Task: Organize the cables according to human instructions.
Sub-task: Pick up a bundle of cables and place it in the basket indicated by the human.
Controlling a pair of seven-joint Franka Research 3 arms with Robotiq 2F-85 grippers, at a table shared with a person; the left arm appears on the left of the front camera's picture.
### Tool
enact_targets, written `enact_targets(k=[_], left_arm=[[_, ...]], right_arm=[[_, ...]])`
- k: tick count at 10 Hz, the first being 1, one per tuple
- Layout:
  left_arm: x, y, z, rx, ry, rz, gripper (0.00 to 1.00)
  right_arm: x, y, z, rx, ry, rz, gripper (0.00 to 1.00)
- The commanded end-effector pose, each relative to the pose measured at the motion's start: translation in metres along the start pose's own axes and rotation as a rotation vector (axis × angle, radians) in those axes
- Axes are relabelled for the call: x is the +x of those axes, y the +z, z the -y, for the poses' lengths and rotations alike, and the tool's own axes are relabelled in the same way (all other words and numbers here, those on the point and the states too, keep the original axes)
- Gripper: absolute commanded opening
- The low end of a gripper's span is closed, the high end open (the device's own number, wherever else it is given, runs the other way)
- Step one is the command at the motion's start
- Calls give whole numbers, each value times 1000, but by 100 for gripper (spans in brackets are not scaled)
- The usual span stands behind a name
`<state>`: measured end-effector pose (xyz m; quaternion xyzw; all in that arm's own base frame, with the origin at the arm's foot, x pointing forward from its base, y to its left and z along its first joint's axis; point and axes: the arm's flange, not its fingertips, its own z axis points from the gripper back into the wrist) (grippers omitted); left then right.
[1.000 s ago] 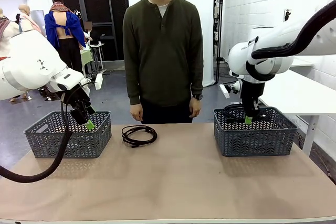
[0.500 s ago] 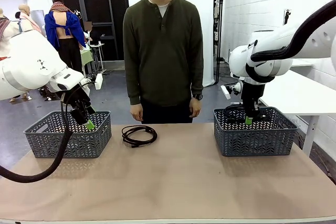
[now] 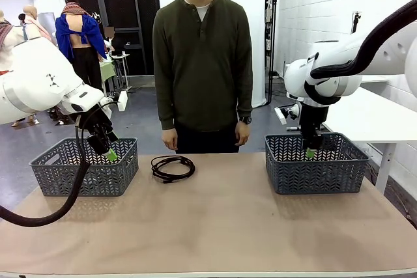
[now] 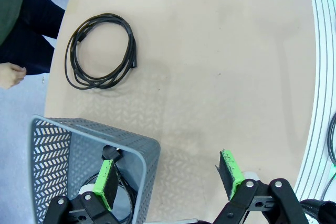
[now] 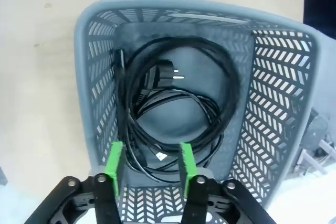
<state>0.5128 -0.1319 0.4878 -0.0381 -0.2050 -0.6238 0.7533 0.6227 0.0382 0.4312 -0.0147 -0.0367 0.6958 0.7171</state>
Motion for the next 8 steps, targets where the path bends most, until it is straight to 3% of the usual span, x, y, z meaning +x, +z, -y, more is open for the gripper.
enact_targets(k=[1, 8], left_arm=[[1, 2, -1, -6, 3, 2, 100], [1, 2, -1, -6, 3, 2, 100]], right_arm=[[0, 7, 8, -4, -14, 29, 100], [9, 24, 11, -24, -49, 23, 100]])
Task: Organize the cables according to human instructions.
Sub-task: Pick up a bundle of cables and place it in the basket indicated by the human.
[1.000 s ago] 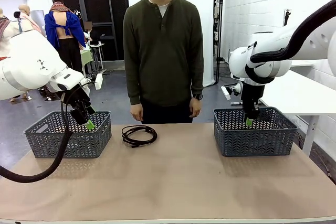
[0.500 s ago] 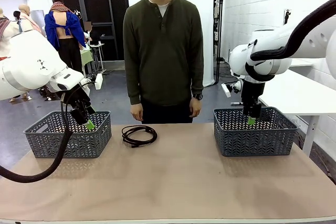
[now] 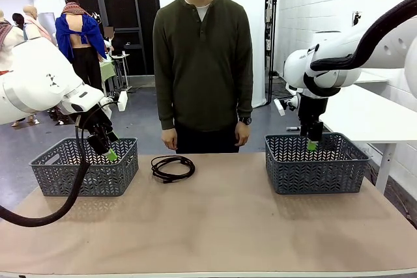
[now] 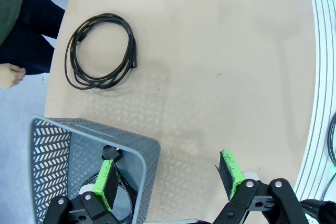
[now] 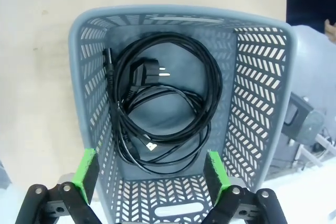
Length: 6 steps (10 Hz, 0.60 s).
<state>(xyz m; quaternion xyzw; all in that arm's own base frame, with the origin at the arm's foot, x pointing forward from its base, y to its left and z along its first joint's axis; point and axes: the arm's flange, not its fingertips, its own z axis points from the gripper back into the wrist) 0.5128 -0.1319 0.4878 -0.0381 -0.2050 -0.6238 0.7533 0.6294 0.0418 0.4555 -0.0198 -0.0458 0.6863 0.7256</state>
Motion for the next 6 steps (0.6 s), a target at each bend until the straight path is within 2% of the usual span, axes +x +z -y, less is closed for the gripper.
enact_targets(k=[1, 5, 6], left_arm=[[1, 2, -1, -6, 3, 2, 100], [1, 2, -1, -6, 3, 2, 100], [1, 2, -1, -6, 3, 2, 100]], right_arm=[[-2, -1, 0, 1, 7, -1, 100], [0, 0, 0, 0, 1, -1, 100], [11, 9, -8, 12, -63, 2, 100]])
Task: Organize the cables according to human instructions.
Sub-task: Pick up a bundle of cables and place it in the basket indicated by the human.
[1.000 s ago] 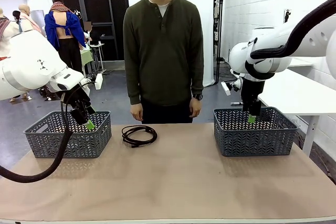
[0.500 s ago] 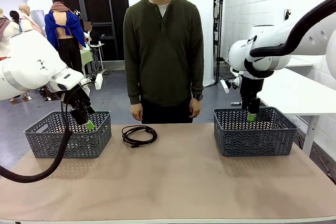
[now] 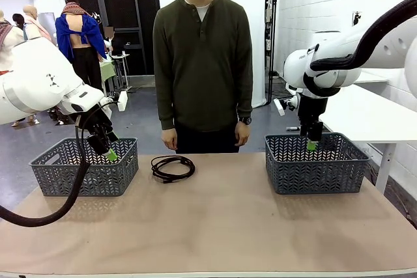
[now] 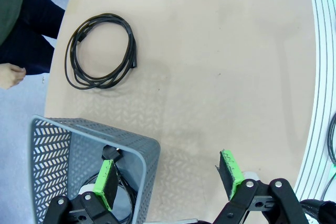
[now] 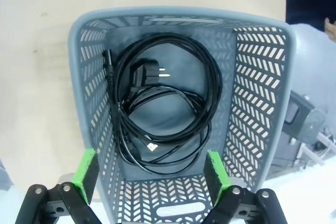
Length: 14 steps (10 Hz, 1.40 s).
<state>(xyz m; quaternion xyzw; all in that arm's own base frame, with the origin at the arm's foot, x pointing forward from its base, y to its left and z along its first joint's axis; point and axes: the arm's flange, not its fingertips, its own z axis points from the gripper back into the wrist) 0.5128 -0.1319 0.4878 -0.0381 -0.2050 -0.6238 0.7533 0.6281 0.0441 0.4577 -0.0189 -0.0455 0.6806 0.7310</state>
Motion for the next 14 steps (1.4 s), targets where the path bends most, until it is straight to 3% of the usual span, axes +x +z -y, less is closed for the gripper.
enact_targets(k=[1, 3, 7, 10, 14], left_arm=[[1, 2, -1, -6, 3, 3, 100], [1, 2, -1, -6, 3, 3, 100], [1, 2, -1, -6, 3, 3, 100], [1, 2, -1, -6, 3, 3, 100], [1, 2, -1, -6, 3, 3, 100]], right_arm=[[19, 18, -19, 24, -113, -2, 100], [45, 42, -51, -2, -212, -22, 100], [86, 57, -121, -82, -390, 55, 100], [105, 48, -162, -131, -431, 185, 100], [115, 43, -177, -140, -406, 252, 100]])
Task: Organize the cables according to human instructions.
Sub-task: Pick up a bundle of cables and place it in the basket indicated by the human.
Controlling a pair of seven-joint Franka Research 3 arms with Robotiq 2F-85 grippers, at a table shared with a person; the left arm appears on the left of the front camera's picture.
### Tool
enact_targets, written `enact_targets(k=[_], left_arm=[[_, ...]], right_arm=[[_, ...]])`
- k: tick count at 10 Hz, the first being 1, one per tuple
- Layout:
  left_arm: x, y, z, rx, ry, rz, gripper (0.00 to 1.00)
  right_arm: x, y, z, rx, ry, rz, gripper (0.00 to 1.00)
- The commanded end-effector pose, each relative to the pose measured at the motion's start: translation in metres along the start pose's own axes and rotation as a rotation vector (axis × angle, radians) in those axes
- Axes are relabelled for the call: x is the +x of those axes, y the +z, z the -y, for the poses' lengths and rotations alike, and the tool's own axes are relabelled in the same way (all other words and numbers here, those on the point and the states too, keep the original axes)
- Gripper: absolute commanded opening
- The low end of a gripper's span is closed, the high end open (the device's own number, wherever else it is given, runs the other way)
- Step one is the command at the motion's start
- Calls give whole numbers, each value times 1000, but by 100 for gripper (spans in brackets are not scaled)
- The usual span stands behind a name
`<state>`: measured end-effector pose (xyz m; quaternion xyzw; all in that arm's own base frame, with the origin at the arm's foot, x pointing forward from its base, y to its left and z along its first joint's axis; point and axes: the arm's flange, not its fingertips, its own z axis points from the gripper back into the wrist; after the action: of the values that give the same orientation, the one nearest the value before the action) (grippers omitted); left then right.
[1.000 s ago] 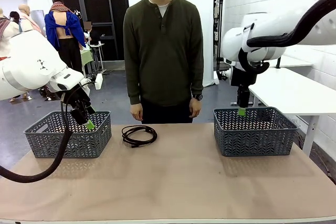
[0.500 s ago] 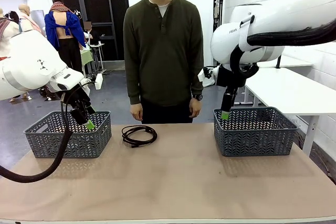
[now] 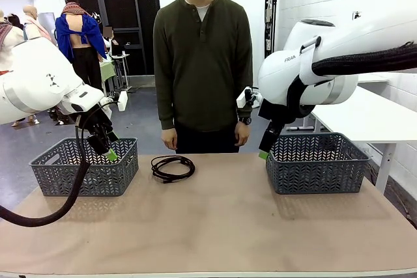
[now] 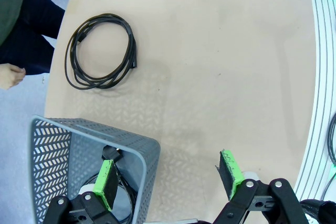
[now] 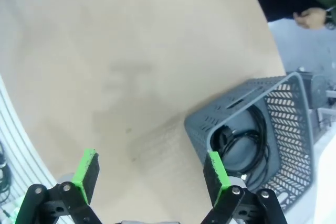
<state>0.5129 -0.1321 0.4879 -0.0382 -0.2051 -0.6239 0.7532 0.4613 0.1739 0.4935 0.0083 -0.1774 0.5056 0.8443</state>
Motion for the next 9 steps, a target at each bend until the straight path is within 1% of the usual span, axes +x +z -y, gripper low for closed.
enact_targets(k=[1, 9], left_arm=[[1, 2, -1, -6, 3, 2, 100], [1, 2, -1, -6, 3, 2, 100]], right_arm=[[-1, 2, 4, -6, -3, -8, 100], [-1, 2, 4, -6, -3, -8, 100]])
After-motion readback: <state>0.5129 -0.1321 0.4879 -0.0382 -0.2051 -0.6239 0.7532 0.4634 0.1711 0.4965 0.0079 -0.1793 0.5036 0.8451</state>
